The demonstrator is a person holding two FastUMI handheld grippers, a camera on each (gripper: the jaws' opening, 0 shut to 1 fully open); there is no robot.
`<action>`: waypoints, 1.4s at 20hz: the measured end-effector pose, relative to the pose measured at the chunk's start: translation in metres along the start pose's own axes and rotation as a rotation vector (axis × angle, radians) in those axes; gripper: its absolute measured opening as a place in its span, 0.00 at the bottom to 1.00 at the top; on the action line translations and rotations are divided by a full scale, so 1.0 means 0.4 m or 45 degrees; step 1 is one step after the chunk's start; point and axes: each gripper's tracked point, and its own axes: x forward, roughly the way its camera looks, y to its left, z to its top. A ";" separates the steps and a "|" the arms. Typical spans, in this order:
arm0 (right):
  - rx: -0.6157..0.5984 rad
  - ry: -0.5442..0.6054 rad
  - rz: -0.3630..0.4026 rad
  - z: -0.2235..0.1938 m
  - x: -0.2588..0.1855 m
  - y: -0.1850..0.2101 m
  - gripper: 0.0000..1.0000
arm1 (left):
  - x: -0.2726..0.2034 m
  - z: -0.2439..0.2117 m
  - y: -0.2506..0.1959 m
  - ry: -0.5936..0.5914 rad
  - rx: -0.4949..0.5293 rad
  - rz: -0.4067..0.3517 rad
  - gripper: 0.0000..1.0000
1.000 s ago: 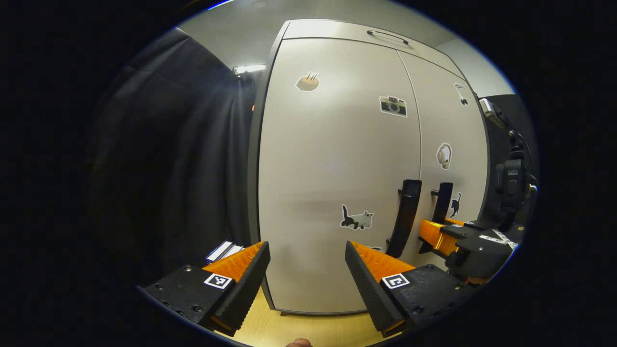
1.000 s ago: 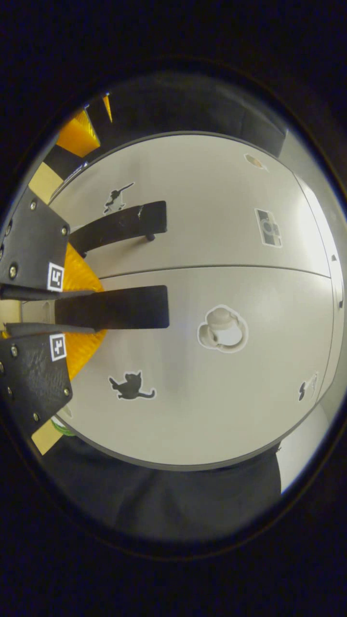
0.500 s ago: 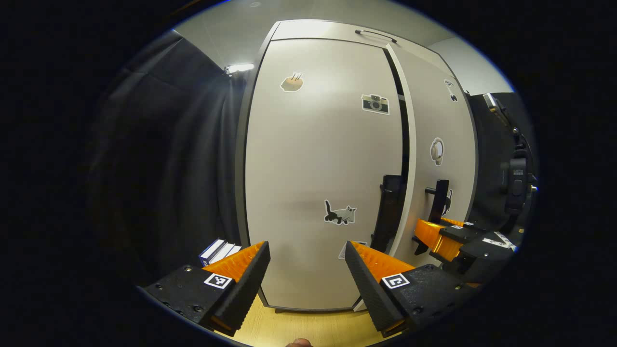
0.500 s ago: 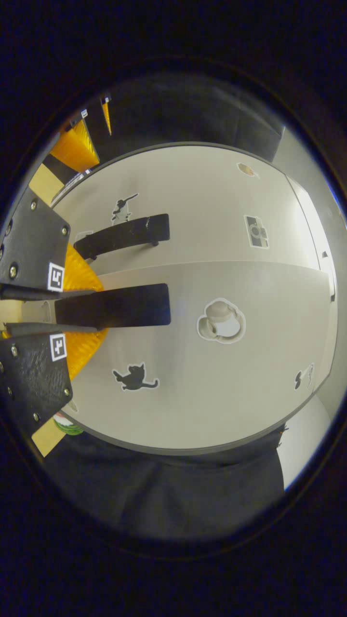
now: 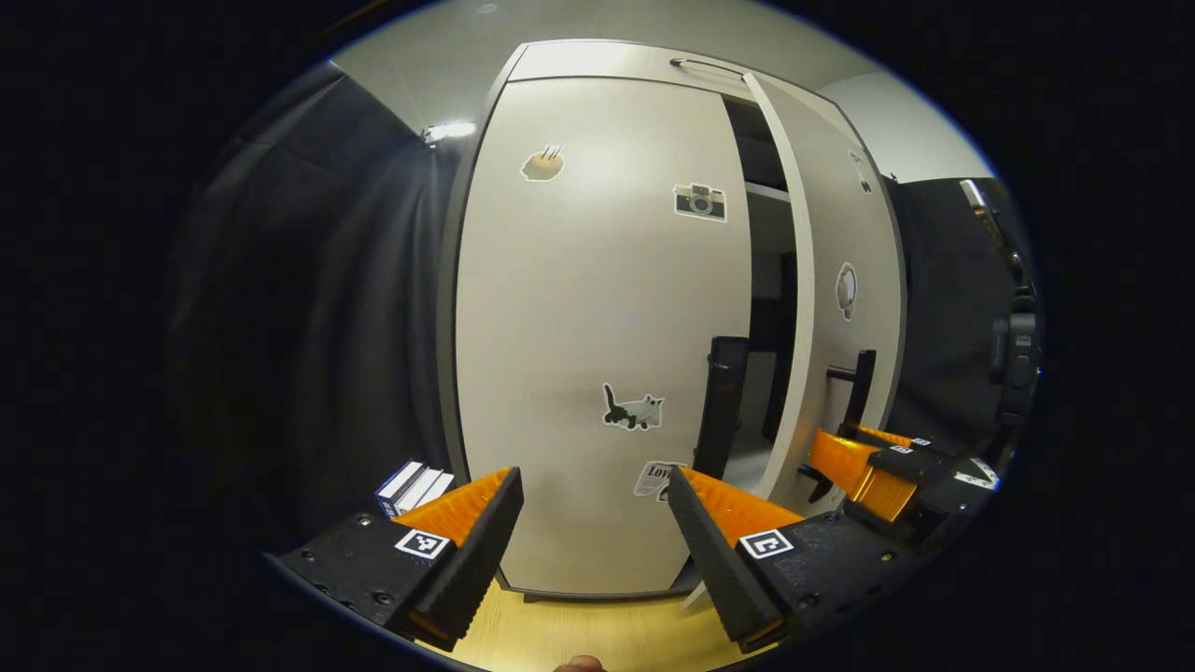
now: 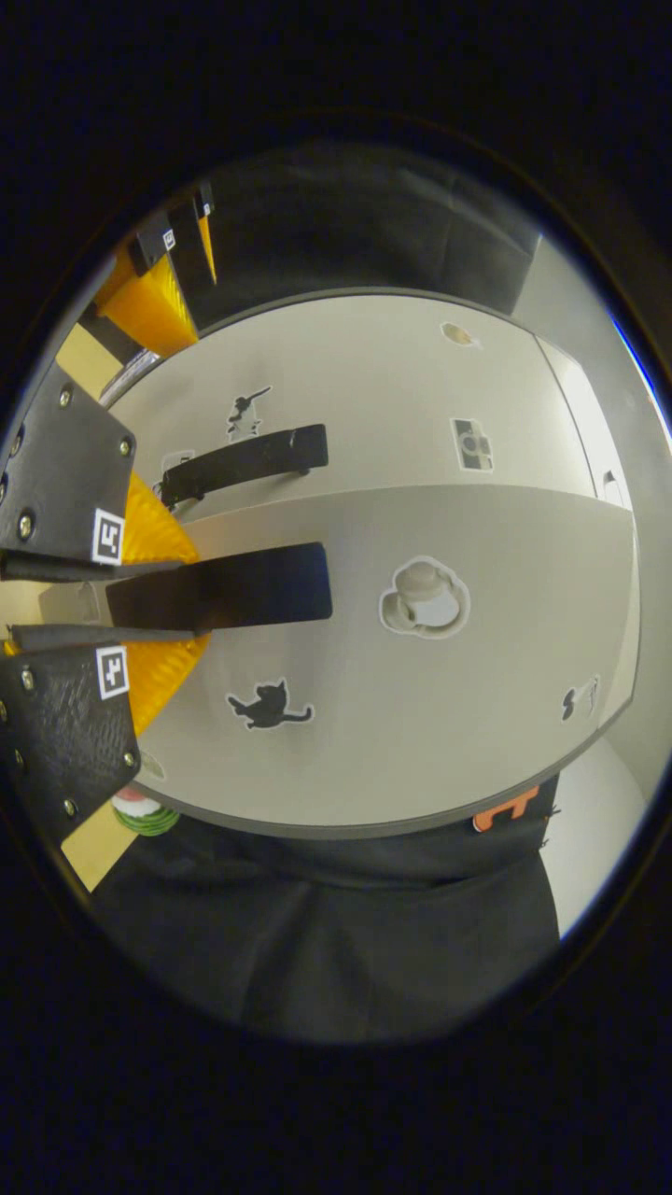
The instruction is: Open the right door of the double-door shoe cabinet with the right hand, and open the left door with the left hand.
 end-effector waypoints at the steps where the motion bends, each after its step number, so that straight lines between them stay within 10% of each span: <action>1: 0.004 -0.003 -0.005 0.001 -0.007 -0.004 0.18 | 0.004 0.003 -0.009 -0.004 0.002 -0.011 0.97; 12: 0.029 -0.036 -0.015 0.009 -0.070 -0.042 0.10 | 0.060 0.011 -0.147 -0.011 0.007 -0.171 0.97; 28: 0.018 -0.072 -0.077 0.011 -0.166 -0.152 0.09 | 0.135 -0.010 -0.189 0.018 0.030 -0.163 0.97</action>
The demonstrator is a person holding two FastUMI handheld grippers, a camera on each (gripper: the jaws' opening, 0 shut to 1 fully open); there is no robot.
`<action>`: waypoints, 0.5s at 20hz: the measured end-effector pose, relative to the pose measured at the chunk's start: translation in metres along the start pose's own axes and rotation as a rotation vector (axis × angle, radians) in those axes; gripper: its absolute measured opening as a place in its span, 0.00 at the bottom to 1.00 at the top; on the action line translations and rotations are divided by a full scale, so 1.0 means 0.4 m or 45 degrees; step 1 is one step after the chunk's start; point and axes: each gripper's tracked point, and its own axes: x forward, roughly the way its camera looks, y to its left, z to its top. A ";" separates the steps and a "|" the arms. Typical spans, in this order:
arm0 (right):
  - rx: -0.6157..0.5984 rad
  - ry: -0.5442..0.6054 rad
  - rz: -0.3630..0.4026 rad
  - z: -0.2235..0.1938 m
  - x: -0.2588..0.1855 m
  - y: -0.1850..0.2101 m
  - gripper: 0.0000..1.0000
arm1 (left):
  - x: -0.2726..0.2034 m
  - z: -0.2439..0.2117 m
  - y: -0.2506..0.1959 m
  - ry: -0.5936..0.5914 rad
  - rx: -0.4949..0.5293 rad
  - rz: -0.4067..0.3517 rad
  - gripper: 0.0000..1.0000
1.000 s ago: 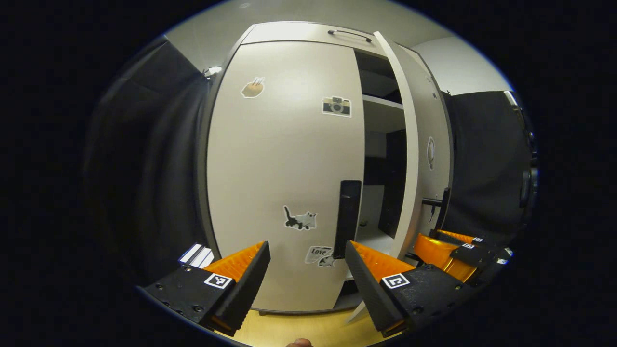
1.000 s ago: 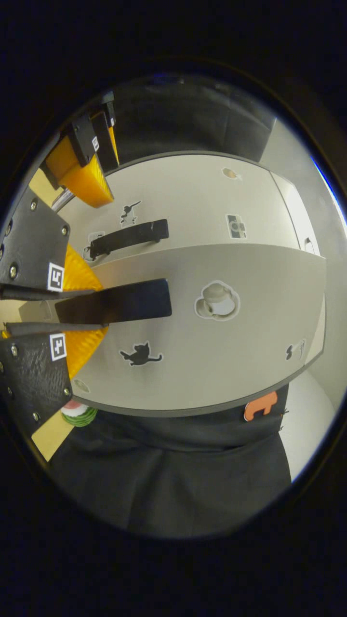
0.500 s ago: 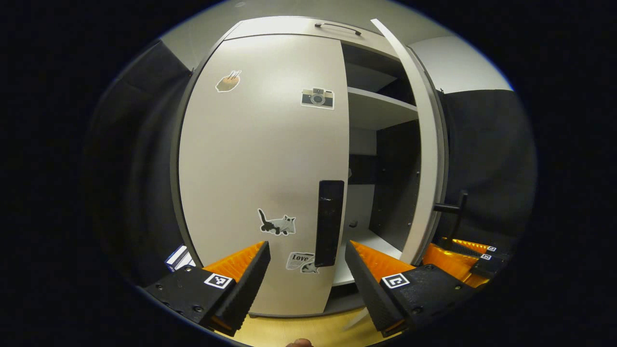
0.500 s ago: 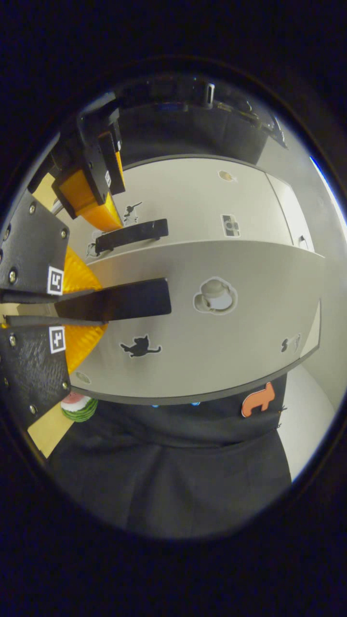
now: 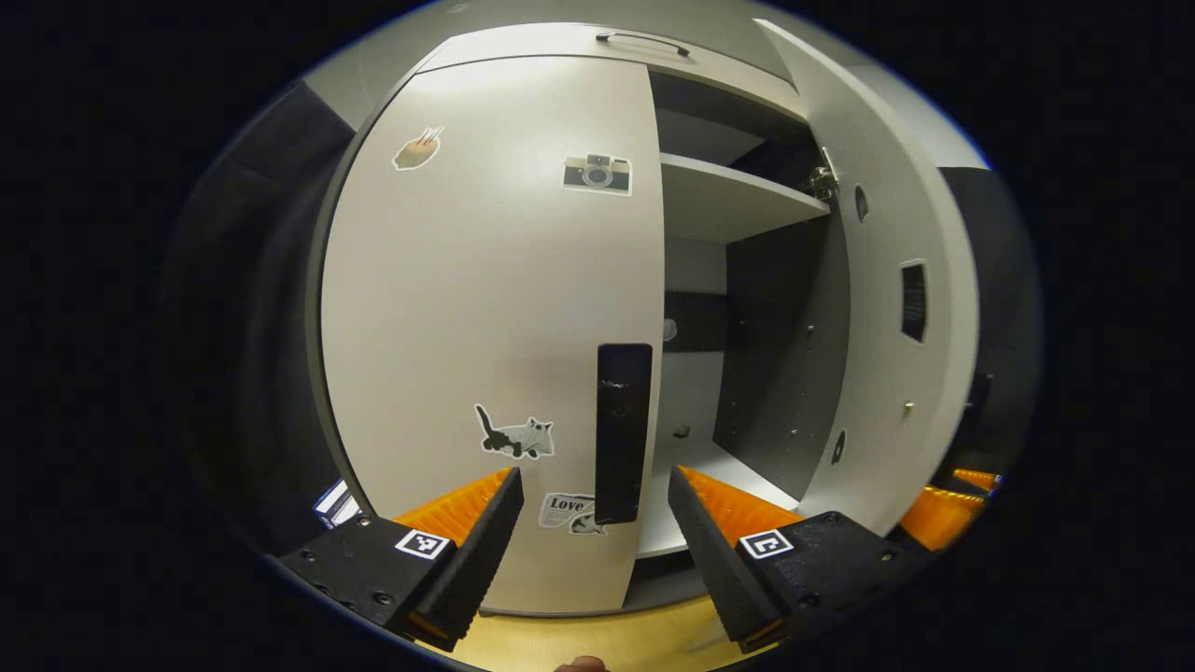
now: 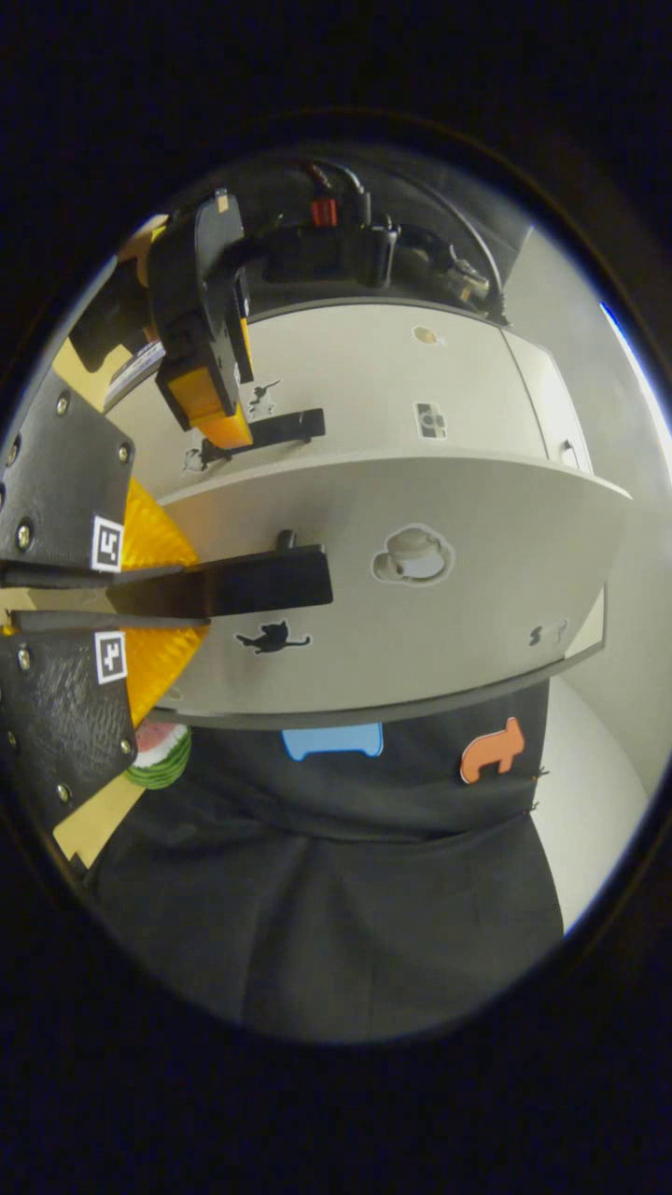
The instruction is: Open the right door of the double-door shoe cabinet with the right hand, and open the left door with the left hand.
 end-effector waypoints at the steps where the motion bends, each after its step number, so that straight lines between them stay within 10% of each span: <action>1: 0.004 0.004 -0.003 0.001 -0.005 -0.010 0.09 | 0.008 -0.005 -0.002 0.006 0.003 0.005 0.97; 10: 0.016 0.035 -0.089 0.005 -0.048 -0.114 0.08 | 0.063 -0.013 0.016 -0.001 0.028 0.108 0.97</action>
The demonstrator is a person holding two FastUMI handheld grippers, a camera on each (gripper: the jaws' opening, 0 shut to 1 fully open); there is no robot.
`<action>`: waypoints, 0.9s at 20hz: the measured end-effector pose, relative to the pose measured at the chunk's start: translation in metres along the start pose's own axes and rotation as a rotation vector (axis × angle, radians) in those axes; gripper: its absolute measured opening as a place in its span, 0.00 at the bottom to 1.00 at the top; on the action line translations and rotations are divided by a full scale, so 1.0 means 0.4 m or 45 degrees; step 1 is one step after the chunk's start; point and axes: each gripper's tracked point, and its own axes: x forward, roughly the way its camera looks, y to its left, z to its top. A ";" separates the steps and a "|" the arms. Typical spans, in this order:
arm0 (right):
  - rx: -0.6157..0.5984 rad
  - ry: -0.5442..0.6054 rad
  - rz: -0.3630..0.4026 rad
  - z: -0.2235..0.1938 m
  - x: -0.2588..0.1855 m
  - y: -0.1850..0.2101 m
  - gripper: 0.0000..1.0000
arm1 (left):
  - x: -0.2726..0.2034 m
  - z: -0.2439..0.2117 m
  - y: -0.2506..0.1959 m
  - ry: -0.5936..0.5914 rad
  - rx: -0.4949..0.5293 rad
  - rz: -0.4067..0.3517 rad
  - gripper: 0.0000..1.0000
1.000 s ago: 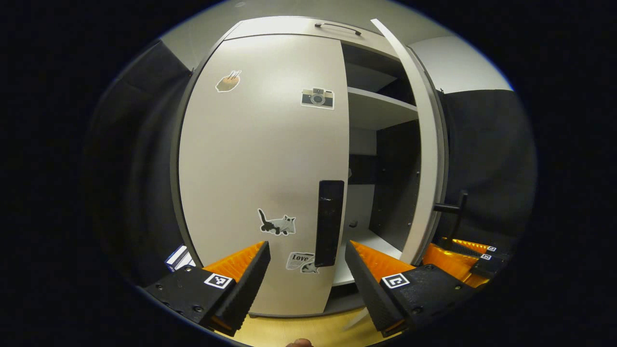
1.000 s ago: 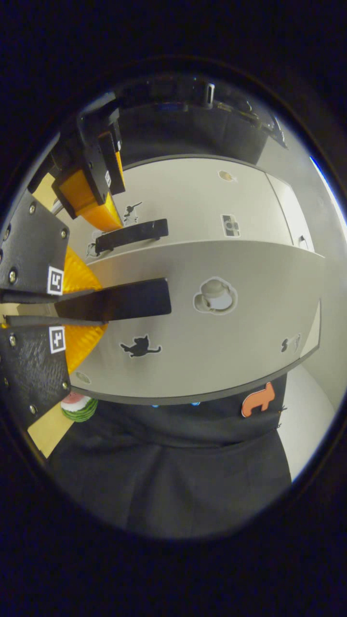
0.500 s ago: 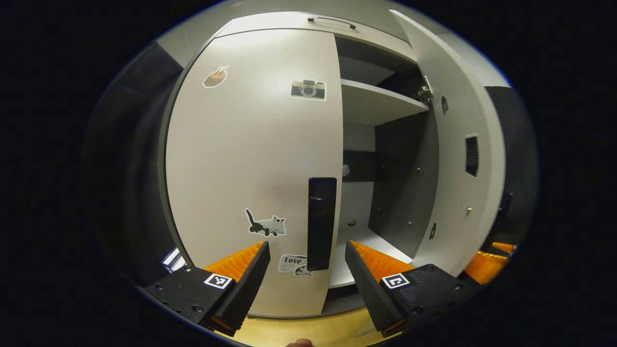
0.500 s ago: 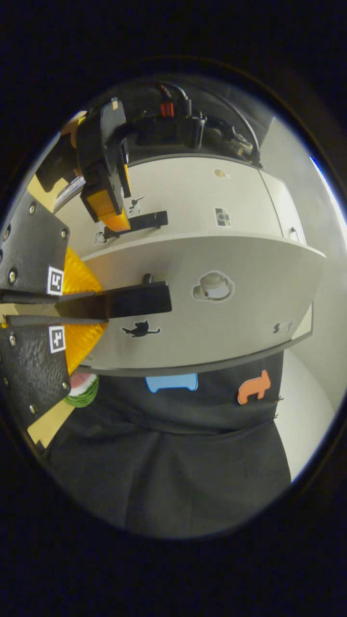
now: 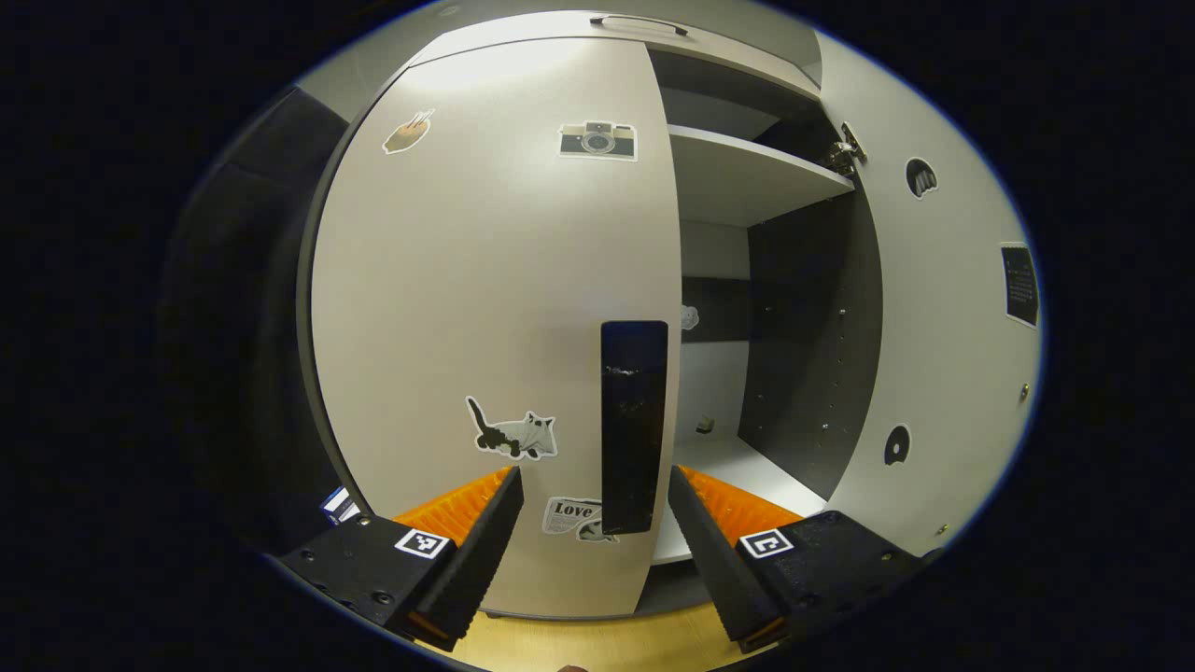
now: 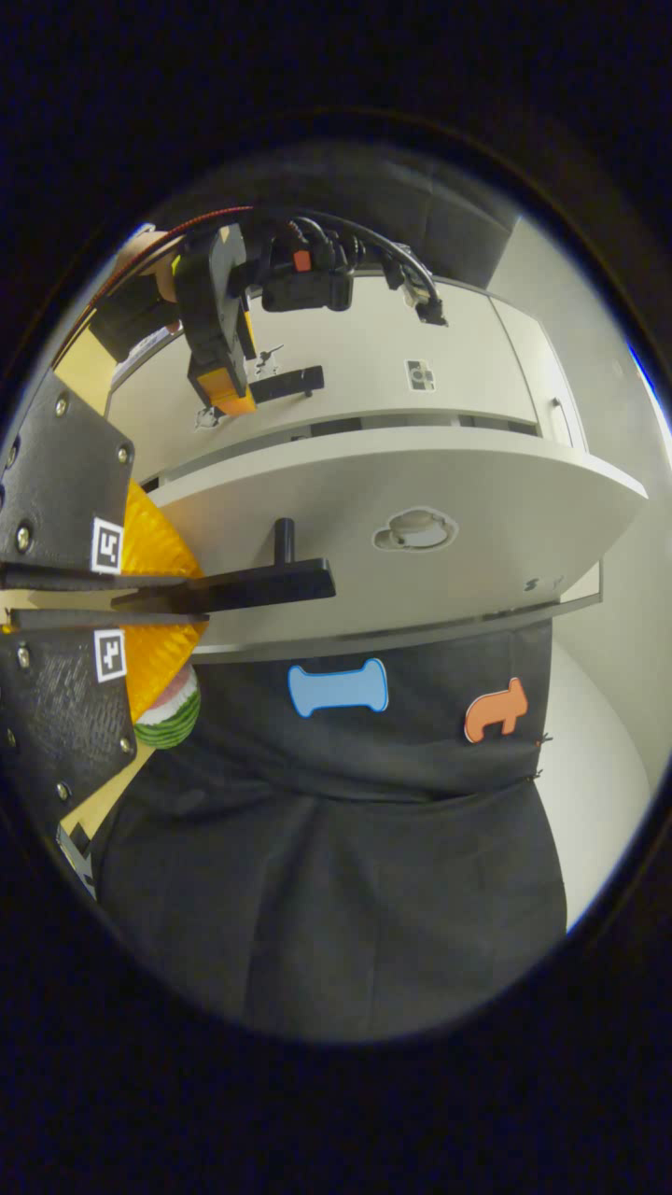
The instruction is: Open the right door of the double-door shoe cabinet with the right hand, and open the left door with the left hand.
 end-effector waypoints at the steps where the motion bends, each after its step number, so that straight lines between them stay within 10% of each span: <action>1: -0.010 0.002 0.009 0.002 -0.001 -0.008 0.08 | 0.008 0.005 -0.002 -0.009 -0.003 0.009 0.97; 12: -0.068 -0.036 -0.091 0.022 0.009 -0.167 0.01 | 0.042 0.028 -0.018 -0.056 0.040 0.078 0.78; 18: -0.090 -0.065 -0.042 0.028 0.019 -0.179 0.00 | 0.051 0.028 -0.038 -0.048 0.005 0.046 0.46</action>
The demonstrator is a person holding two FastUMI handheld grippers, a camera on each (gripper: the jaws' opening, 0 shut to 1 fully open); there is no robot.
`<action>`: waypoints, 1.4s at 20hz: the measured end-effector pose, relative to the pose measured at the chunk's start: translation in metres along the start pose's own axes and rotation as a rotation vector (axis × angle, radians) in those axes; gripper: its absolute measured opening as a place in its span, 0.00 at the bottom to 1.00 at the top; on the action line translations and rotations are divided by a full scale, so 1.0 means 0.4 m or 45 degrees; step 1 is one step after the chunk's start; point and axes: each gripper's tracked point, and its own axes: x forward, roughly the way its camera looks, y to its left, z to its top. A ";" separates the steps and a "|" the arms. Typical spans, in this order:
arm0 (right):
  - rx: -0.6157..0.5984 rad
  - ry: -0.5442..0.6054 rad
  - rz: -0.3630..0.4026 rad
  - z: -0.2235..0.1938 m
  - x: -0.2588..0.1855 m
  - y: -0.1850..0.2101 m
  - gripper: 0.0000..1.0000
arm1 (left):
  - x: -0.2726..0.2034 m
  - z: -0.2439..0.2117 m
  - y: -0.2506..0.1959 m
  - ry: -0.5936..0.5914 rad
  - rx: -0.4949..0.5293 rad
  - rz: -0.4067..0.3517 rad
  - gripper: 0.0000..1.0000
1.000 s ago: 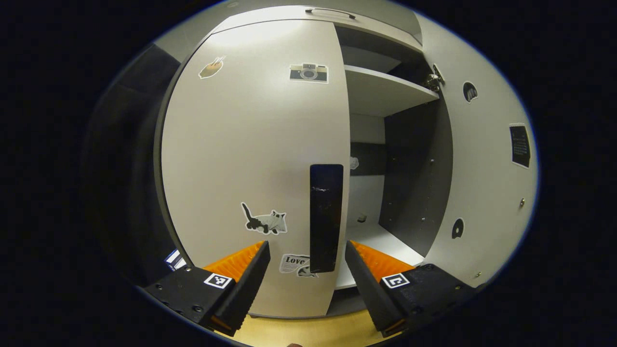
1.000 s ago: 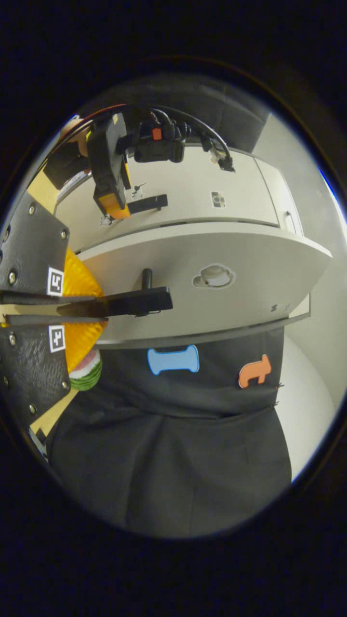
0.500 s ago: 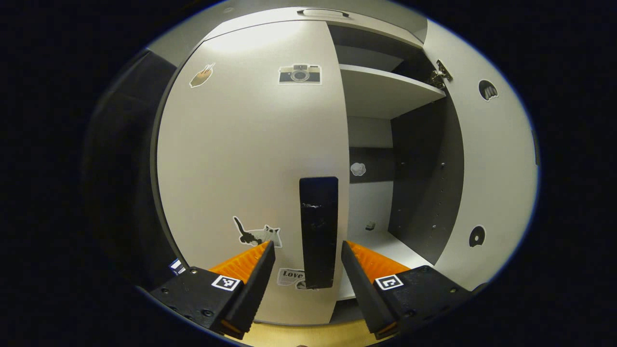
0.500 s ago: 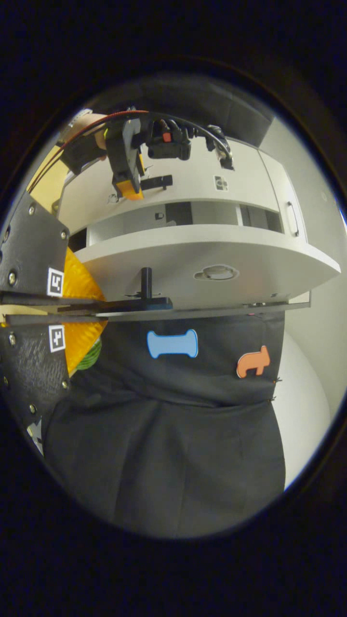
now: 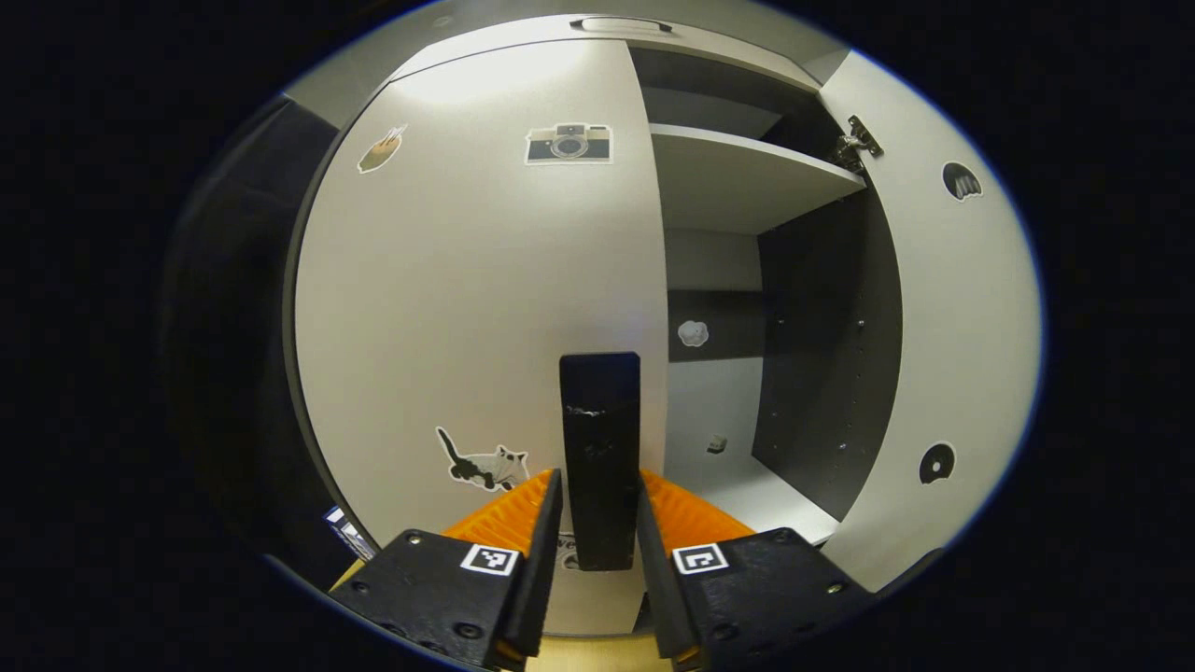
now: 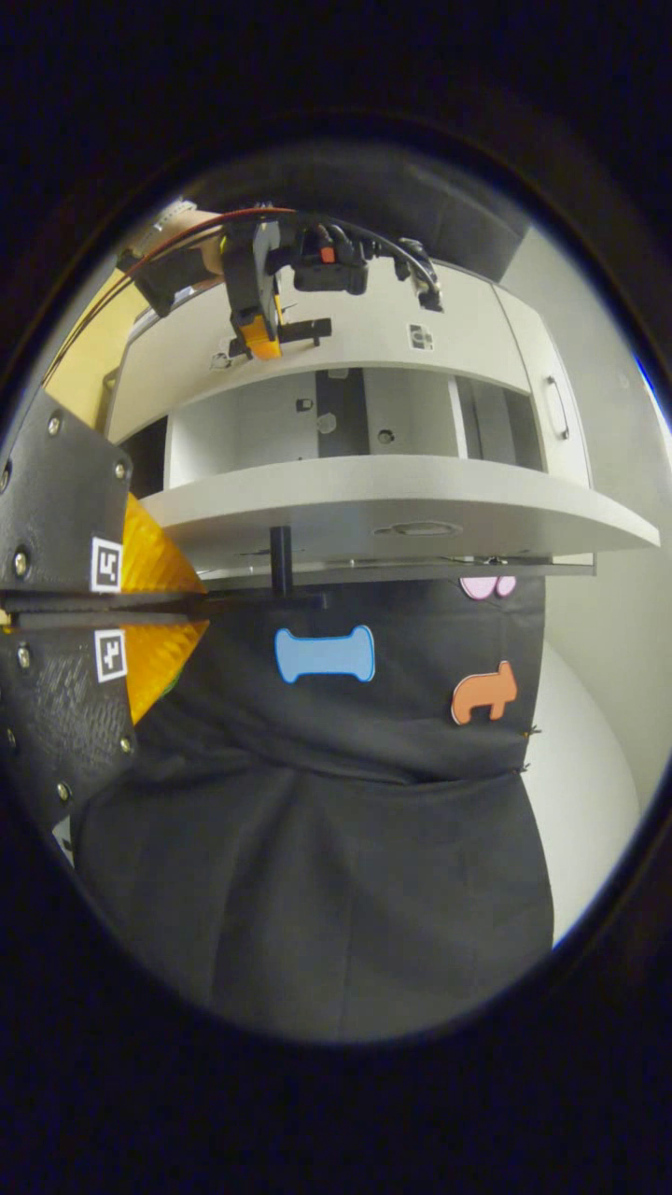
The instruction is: Open the right door of the double-door shoe cabinet with the right hand, and open the left door with the left hand.
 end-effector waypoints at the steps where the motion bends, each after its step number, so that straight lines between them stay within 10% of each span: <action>1: 0.007 0.002 0.005 -0.002 -0.001 -0.001 0.01 | 0.006 -0.002 0.000 0.003 0.001 0.004 0.41; 9: 0.027 0.000 0.024 -0.005 0.009 -0.010 0.00 | -0.003 -0.005 0.002 0.026 -0.015 -0.023 0.22; 28: 0.034 0.003 0.034 -0.008 0.016 -0.015 0.00 | -0.085 -0.007 0.012 0.028 -0.047 -0.100 0.18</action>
